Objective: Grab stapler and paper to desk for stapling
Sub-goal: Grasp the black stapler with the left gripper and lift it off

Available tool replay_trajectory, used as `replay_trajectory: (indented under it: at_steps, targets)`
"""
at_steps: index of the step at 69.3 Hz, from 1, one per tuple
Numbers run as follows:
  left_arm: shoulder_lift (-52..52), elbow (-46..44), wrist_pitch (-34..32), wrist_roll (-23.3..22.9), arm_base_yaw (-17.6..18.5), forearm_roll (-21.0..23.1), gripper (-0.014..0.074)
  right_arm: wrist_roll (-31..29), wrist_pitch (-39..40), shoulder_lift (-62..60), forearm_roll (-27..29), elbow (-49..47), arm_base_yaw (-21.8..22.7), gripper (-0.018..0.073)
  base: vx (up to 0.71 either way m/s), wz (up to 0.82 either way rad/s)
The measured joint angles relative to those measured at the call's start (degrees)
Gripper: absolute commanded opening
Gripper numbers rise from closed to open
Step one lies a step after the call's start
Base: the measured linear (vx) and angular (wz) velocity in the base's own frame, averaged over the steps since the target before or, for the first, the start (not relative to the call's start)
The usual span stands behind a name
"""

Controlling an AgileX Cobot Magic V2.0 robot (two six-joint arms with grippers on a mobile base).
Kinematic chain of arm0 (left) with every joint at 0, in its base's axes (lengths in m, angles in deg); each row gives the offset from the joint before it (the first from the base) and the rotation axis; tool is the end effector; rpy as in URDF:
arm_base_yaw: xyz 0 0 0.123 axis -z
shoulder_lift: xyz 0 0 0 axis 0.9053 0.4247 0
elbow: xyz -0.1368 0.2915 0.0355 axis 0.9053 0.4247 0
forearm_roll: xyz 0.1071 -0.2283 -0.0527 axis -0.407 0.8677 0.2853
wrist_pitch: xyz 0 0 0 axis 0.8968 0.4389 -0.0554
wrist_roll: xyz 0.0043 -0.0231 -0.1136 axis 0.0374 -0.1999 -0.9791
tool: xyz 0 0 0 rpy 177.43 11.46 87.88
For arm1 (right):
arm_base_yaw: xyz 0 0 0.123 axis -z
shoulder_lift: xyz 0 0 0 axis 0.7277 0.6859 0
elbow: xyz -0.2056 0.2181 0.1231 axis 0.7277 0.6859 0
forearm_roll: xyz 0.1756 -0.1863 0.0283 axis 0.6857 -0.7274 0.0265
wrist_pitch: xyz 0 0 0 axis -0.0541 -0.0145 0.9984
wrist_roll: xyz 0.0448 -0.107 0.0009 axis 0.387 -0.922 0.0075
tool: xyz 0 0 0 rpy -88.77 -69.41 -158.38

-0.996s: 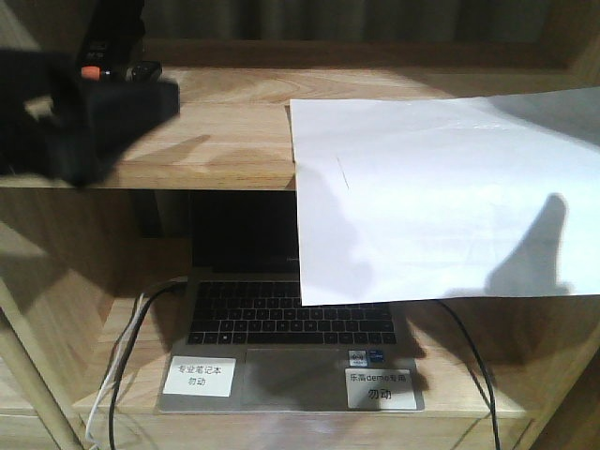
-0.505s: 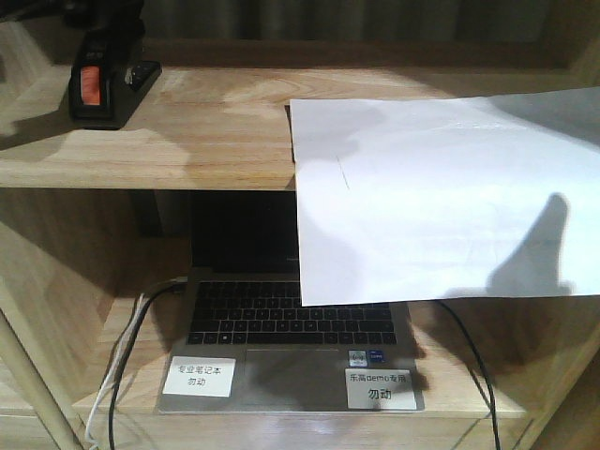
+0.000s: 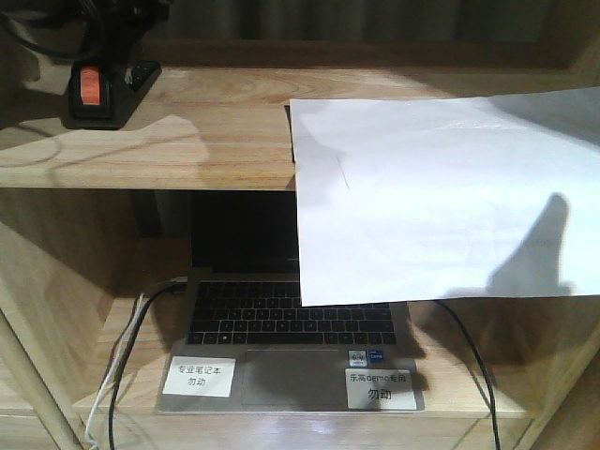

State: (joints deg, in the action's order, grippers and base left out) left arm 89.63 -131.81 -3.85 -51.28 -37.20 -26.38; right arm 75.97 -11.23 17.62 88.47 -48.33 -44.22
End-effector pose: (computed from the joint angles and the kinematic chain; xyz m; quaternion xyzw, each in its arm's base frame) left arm 0.3278 -0.1283 0.5200 0.0455 0.8584 -0.0208 0.5105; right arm 0.0732 -0.0018 0.4869 0.0385 0.7034 0.0166 0.7096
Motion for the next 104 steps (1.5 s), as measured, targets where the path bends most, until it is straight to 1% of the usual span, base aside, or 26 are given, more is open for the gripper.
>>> replay_trajectory:
  at_steps: [11, 26, 35, 42, 50, 56, 64, 68, 69, 93, 98, 104]
  targets:
    - [2.42, 0.0, 0.27, -0.04, -1.68, 0.78, 0.0648, 0.0, -0.01, 0.0, 0.0, 0.0, 0.0, 0.036, 0.0, 0.0]
    - [3.58, 0.0, 0.15, -0.04, -1.75, 1.5, 0.0617, 0.0, -0.06, 0.0, 0.0, 0.0, 0.0, 0.036, 0.0, 0.0]
    - [3.78, 0.0, 0.21, -0.04, -1.75, 1.64, 0.0572, 0.0, -0.06, 0.0, 0.0, 0.0, 0.0, 0.036, 0.0, 0.0]
    - [3.78, 0.0, 0.21, -0.04, -1.75, 1.64, 0.0513, 0.0, -0.06, 0.0, 0.0, 0.0, 0.0, 0.036, 0.0, 0.0]
    - [3.78, 0.0, 0.21, -0.04, -1.75, 1.64, 0.0411, 0.0, -0.06, 0.0, 0.0, 0.0, 0.0, 0.036, 0.0, 0.0]
    - [3.78, 0.0, 0.25, -0.04, -1.75, 1.64, 0.0309, 0.0, -0.06, 0.0, 0.0, 0.0, 0.0, 0.036, 0.0, 0.0]
    - [3.78, 0.0, 0.25, -0.04, -1.75, 1.52, 0.0118, 0.0, -0.06, 0.0, 0.0, 0.0, 0.0, 0.036, 0.0, 0.0]
    - [3.78, 0.0, 0.12, -0.23, -1.75, 1.81, 0.0004, 0.0, -0.06, 0.0, 0.0, 0.0, 0.0, 0.036, 0.0, 0.0]
    - [3.78, 0.0, 0.12, -0.23, -1.75, 1.81, -0.0008, 0.0, -0.06, 0.0, 0.0, 0.0, 0.0, 0.036, 0.0, 0.0]
    - [3.72, 0.0, -0.09, 0.04, -1.75, 1.86, -0.0008, 0.0, -0.06, 0.0, 0.0, 0.0, 0.0, 0.036, 0.0, 0.0]
    - [3.5, 0.0, -0.21, 1.28, -1.75, 2.42, -0.0008, 0.0, -0.06, 0.0, 0.0, 0.0, 0.0, 0.036, 0.0, 0.0]
    - [2.44, 0.11, -0.35, 4.64, -1.59, 4.11, -0.0008, 0.0, -0.06, 0.0, 0.0, 0.0, 0.0, 0.036, 0.0, 0.0]
